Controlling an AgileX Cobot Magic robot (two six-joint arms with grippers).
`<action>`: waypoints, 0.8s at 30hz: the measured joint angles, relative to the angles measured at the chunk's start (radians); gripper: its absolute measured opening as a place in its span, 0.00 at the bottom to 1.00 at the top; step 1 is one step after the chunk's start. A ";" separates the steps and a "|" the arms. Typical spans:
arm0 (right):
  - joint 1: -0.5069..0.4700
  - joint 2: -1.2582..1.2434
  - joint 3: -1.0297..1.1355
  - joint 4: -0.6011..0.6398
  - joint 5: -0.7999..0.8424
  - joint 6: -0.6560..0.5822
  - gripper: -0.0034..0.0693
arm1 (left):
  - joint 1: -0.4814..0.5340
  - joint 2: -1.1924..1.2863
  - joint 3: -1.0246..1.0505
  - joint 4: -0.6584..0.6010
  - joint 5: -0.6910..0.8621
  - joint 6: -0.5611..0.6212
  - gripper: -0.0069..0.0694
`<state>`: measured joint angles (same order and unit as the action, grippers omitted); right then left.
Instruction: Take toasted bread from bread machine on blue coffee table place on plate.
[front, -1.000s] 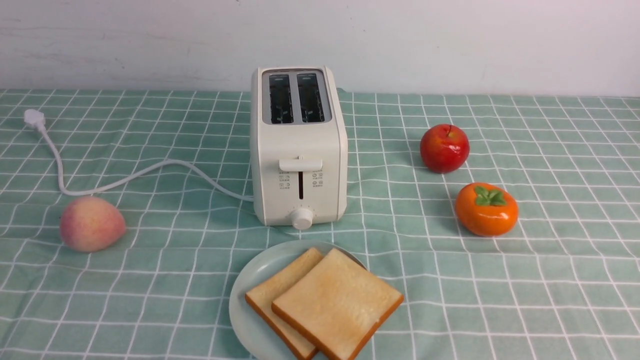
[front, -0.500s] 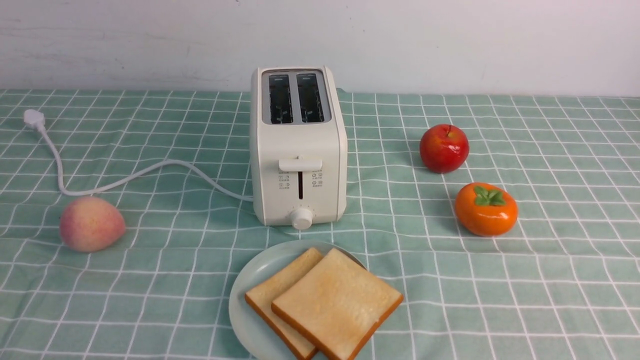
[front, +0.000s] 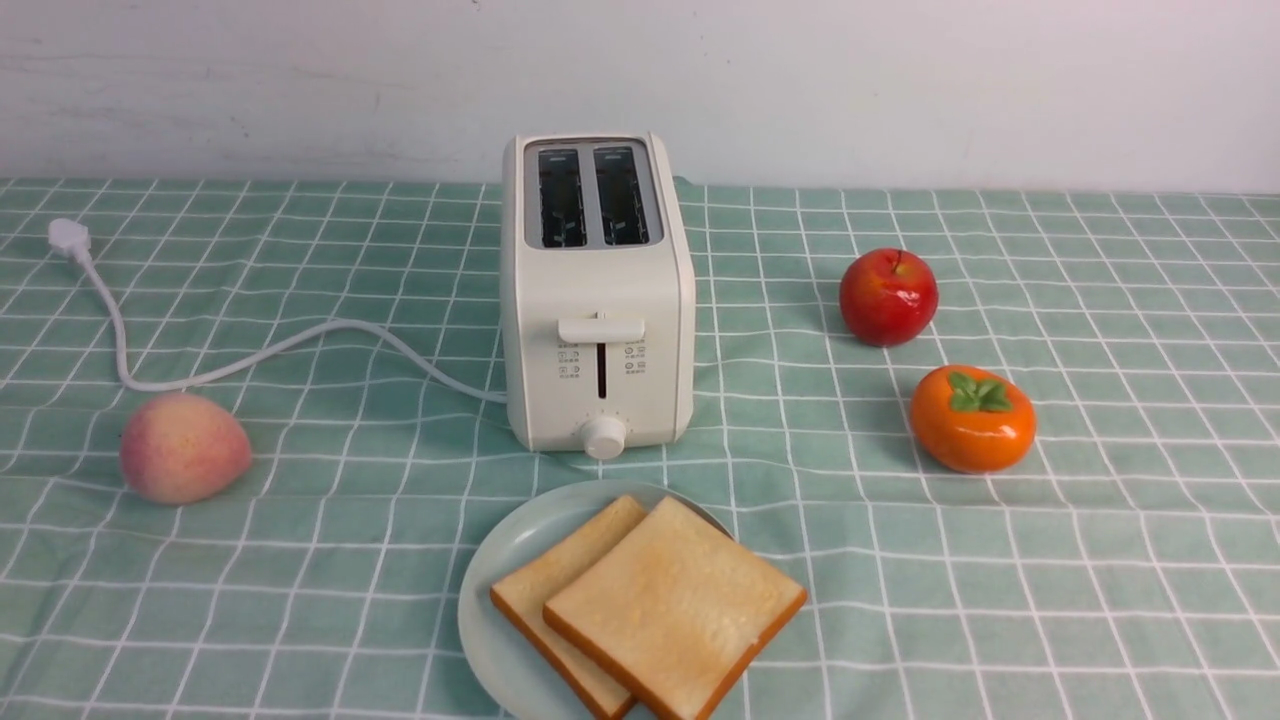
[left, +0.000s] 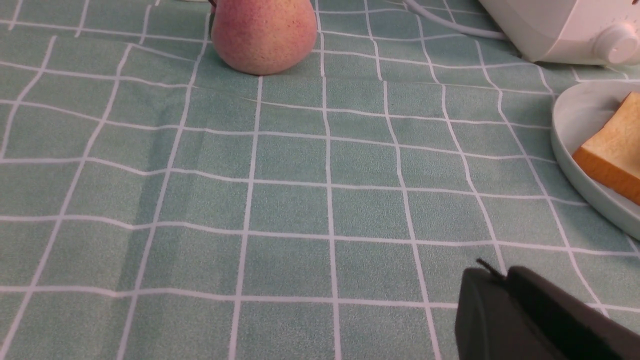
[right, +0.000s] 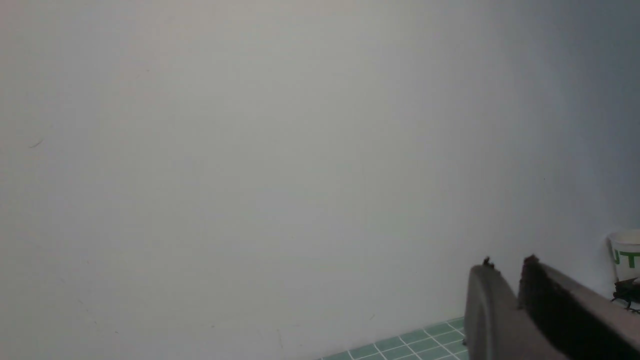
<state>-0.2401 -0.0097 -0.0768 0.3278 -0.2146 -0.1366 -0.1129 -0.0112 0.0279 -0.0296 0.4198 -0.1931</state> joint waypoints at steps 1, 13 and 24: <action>0.000 0.000 0.000 0.000 0.000 0.000 0.18 | 0.000 0.000 0.000 0.000 0.000 0.000 0.14; 0.000 0.000 0.009 -0.087 0.082 0.114 0.20 | 0.000 0.000 0.000 0.000 0.000 0.000 0.16; 0.000 0.000 0.101 -0.149 0.532 0.112 0.21 | 0.000 0.000 0.000 0.000 0.000 -0.001 0.18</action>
<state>-0.2401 -0.0101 0.0242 0.1785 0.3177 -0.0248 -0.1129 -0.0112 0.0279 -0.0296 0.4198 -0.1939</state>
